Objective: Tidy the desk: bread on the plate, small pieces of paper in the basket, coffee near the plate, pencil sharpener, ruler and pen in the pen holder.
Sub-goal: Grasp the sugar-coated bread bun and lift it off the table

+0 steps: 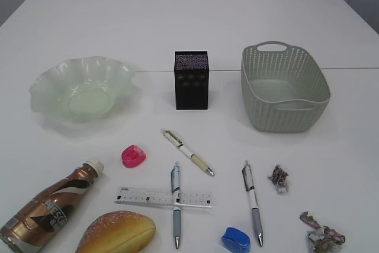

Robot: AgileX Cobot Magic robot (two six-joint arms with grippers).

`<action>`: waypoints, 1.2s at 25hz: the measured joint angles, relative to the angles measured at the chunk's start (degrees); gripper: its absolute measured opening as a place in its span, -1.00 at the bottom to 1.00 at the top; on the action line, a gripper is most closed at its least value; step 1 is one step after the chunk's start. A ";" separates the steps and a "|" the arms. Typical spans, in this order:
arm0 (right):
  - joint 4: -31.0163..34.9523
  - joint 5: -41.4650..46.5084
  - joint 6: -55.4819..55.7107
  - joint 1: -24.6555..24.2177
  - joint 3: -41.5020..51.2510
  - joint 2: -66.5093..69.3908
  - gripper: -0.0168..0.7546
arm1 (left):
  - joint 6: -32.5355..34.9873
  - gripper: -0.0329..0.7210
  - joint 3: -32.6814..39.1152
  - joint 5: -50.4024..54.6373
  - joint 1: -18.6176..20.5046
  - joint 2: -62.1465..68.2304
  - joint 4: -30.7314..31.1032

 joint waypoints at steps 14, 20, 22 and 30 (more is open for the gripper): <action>0.00 0.00 0.00 0.00 0.00 0.00 0.42 | 0.00 0.38 0.00 0.00 0.00 0.00 -0.09; 0.00 0.00 0.00 0.00 0.00 0.00 0.42 | 0.00 0.38 0.00 0.00 0.00 0.00 -0.21; 0.00 0.00 0.00 0.00 0.00 0.00 0.42 | 0.00 0.38 0.00 0.00 0.00 0.00 -0.32; -0.04 -0.02 0.00 0.00 0.00 0.00 0.42 | 0.00 0.38 0.00 0.00 0.00 0.00 -1.32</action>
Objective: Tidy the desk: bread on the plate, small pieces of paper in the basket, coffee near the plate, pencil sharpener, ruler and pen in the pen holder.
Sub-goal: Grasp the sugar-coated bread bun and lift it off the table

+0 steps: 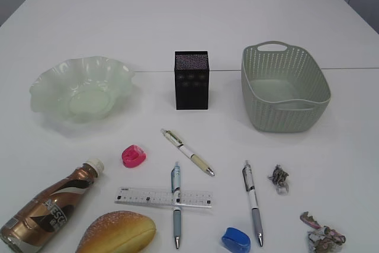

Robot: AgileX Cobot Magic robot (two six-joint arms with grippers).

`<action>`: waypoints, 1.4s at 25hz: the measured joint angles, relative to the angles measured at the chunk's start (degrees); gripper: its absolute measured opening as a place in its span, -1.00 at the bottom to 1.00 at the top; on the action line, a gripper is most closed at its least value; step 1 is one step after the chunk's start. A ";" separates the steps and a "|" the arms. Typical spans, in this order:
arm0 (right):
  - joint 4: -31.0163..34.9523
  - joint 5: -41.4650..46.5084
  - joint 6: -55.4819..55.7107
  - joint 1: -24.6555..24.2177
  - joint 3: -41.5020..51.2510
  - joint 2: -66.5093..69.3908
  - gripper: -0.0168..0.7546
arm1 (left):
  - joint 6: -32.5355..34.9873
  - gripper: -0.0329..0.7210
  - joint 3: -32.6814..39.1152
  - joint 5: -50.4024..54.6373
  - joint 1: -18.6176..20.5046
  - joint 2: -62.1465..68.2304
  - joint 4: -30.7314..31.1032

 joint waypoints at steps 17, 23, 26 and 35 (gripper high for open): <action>1.42 -1.22 0.00 0.00 0.00 0.00 0.42 | 0.00 0.38 -0.16 -1.06 0.00 0.00 -1.29; 3.50 -5.42 0.00 0.00 -3.24 1.10 0.42 | 0.00 0.38 -2.53 -3.64 0.00 0.55 -4.02; 3.73 -8.67 0.00 0.00 -5.04 4.24 0.42 | 0.00 0.38 -3.52 -5.35 0.00 2.18 -4.15; 3.72 -18.68 0.00 0.00 -5.68 16.05 0.42 | 0.00 0.38 -4.17 -13.49 0.00 10.46 -4.46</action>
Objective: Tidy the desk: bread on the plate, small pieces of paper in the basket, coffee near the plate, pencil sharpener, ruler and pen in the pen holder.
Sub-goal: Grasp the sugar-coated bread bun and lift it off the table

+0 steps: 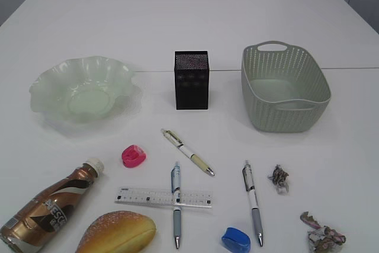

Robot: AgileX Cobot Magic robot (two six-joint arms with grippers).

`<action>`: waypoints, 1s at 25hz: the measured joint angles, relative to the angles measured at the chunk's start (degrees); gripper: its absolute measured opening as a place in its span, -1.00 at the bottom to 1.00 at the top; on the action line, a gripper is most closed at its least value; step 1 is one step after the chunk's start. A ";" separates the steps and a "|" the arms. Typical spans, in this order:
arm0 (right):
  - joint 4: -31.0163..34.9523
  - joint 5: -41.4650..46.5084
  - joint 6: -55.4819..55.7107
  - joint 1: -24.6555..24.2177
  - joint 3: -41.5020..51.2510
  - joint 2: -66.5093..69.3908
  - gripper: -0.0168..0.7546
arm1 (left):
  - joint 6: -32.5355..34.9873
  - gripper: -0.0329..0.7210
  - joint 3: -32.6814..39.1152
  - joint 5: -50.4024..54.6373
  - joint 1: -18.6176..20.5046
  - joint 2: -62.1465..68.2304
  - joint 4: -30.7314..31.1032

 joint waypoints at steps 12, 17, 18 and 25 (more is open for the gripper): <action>1.26 -8.55 0.00 0.00 -1.14 9.89 0.42 | -0.56 0.38 0.00 -8.34 0.00 7.29 -0.09; 1.26 -9.67 0.00 0.00 -3.85 12.78 0.42 | -0.91 0.38 0.00 -11.16 -1.51 8.60 -0.09; 1.29 -9.80 0.00 0.00 -4.65 13.59 0.42 | -0.91 0.38 0.00 -11.67 -2.01 9.15 -0.09; 1.39 -10.14 0.00 0.00 -9.26 19.23 0.42 | -0.91 0.38 -2.24 -13.10 -5.14 14.89 0.79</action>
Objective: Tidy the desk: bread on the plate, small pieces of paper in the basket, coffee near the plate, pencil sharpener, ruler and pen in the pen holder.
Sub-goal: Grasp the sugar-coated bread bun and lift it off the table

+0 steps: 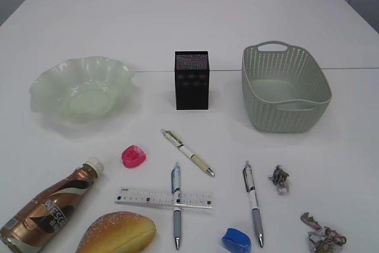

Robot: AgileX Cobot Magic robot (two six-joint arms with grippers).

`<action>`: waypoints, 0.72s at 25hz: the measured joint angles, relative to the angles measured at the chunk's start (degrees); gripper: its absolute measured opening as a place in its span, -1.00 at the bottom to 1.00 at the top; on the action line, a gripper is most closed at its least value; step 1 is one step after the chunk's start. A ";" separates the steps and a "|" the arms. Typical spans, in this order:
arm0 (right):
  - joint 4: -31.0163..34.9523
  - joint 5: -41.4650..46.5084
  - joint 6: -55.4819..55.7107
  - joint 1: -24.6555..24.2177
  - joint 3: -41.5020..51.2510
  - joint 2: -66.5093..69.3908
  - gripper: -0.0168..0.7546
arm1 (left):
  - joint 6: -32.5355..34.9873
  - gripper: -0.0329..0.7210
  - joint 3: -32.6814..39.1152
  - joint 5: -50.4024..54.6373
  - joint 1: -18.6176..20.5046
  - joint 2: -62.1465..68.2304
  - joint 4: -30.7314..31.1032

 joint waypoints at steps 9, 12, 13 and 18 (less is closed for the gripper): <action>2.72 0.64 0.00 0.00 -1.88 6.26 0.42 | -0.59 0.38 -3.03 -0.24 -2.02 5.07 1.26; 2.97 1.47 0.00 1.50 -2.54 8.57 0.42 | -1.52 0.36 -3.31 -0.34 -2.02 6.86 1.34; 2.74 2.30 0.00 2.36 -3.02 9.35 0.42 | -1.76 0.36 -3.31 -0.34 -2.02 7.39 1.34; 0.48 7.76 -0.10 6.30 -6.10 15.19 0.42 | -1.88 0.36 -5.19 -0.02 -2.02 11.16 1.53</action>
